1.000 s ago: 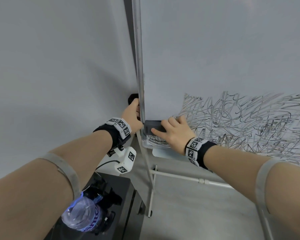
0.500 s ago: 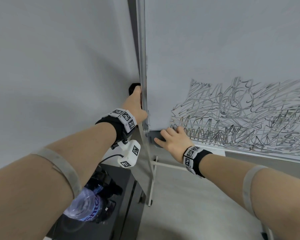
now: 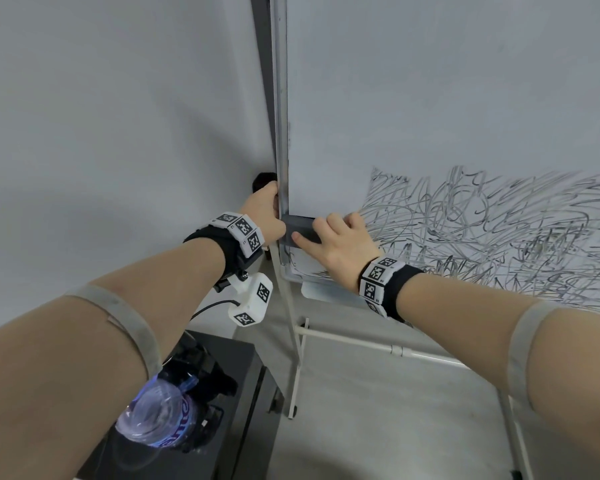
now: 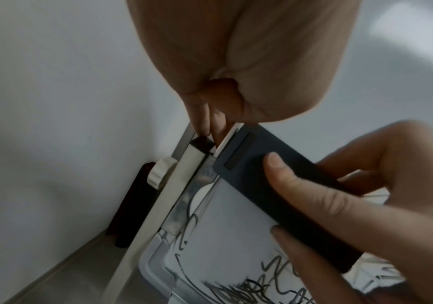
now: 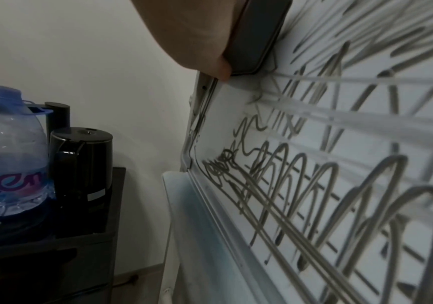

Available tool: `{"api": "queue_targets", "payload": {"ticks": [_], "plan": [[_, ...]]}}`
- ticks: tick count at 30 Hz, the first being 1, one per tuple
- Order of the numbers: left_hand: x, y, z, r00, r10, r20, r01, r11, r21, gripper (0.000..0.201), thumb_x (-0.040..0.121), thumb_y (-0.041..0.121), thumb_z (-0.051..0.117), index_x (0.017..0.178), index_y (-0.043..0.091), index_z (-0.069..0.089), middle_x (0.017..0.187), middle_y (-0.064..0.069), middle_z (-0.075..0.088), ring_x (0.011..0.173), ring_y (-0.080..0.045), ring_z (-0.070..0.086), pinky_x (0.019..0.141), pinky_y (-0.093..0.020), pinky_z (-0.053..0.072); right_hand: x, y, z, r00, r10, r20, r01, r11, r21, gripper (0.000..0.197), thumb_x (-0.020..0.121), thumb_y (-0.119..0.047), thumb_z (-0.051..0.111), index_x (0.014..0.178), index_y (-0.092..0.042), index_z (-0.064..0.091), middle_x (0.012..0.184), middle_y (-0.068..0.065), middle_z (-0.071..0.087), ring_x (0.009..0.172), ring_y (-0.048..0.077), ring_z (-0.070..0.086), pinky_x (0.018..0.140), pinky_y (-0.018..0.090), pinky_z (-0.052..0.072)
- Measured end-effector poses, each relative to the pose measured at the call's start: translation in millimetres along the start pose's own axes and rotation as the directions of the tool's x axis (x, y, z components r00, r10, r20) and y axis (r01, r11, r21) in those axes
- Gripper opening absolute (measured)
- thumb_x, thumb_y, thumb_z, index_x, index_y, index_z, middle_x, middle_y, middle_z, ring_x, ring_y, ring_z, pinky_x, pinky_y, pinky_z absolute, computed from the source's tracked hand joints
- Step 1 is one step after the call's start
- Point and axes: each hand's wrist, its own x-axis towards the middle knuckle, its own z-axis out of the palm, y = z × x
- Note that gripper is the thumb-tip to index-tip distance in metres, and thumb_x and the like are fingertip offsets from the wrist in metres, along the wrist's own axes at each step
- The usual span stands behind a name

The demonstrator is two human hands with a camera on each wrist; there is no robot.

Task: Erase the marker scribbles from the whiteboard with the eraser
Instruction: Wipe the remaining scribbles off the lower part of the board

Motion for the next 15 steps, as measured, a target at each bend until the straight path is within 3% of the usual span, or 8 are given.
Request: {"api": "queue_targets", "payload": {"ticks": [3, 6, 8, 12, 15], "plan": [[2.9, -4.6, -0.1, 1.000, 0.004, -0.011, -0.004, 1.000, -0.002, 0.058, 0.059, 0.008, 0.049, 0.116, 0.016, 0.052, 0.099, -0.011, 0.070, 0.088, -0.028, 0.070, 0.078, -0.053, 0.060, -2.5, -5.0, 11.9, 1.000, 0.011, -0.029, -0.011, 1.000, -0.006, 0.068, 0.091, -0.003, 0.006, 0.129, -0.021, 0.060, 0.095, 0.011, 0.049, 0.080, 0.027, 0.042, 0.068, 0.038, 0.032], [0.7, -6.4, 3.5, 0.999, 0.021, -0.033, -0.020, 1.000, 0.007, 0.059, 0.059, 0.007, 0.051, 0.117, 0.015, 0.051, 0.097, -0.012, 0.069, 0.085, -0.029, 0.070, 0.073, -0.053, 0.060, -7.0, -5.0, 20.4, 0.995, 0.030, -0.097, -0.030, 1.000, -0.001, 0.054, 0.083, -0.003, 0.041, 0.129, -0.024, 0.060, 0.094, 0.010, 0.048, 0.080, 0.026, 0.040, 0.068, 0.038, 0.029], [-3.6, -3.1, 4.6, 0.999, 0.031, -0.036, -0.030, 0.999, 0.021, 0.056, 0.060, 0.007, 0.055, 0.116, 0.015, 0.050, 0.095, -0.011, 0.068, 0.083, -0.028, 0.069, 0.072, -0.052, 0.059, -12.8, -5.6, 25.9, 0.993, 0.042, -0.114, -0.039, 0.999, 0.025, 0.054, 0.078, -0.004, 0.056, 0.127, -0.026, 0.061, 0.093, 0.010, 0.050, 0.080, 0.025, 0.040, 0.069, 0.038, 0.030], [-11.1, 5.2, 3.0, 0.998, 0.048, -0.029, -0.048, 0.999, -0.005, 0.058, 0.060, 0.016, 0.051, 0.118, 0.008, 0.050, 0.090, -0.006, 0.065, 0.079, -0.025, 0.064, 0.076, -0.044, 0.059, -23.6, -13.7, 34.9, 0.996, 0.041, -0.080, -0.035, 0.997, 0.072, 0.051, 0.078, -0.006, 0.057, 0.125, -0.027, 0.062, 0.095, 0.010, 0.051, 0.084, 0.026, 0.039, 0.070, 0.040, 0.030], [-11.1, 7.1, 2.0, 0.999, 0.039, -0.017, -0.039, 0.999, -0.001, 0.058, 0.061, 0.018, 0.051, 0.118, 0.010, 0.050, 0.091, -0.009, 0.066, 0.083, -0.030, 0.066, 0.079, -0.047, 0.059, -26.2, -21.8, 40.6, 1.000, -0.010, -0.027, 0.012, 0.998, 0.065, 0.050, 0.078, -0.007, 0.052, 0.125, -0.022, 0.062, 0.100, 0.011, 0.048, 0.086, 0.027, 0.041, 0.072, 0.040, 0.033]]}}
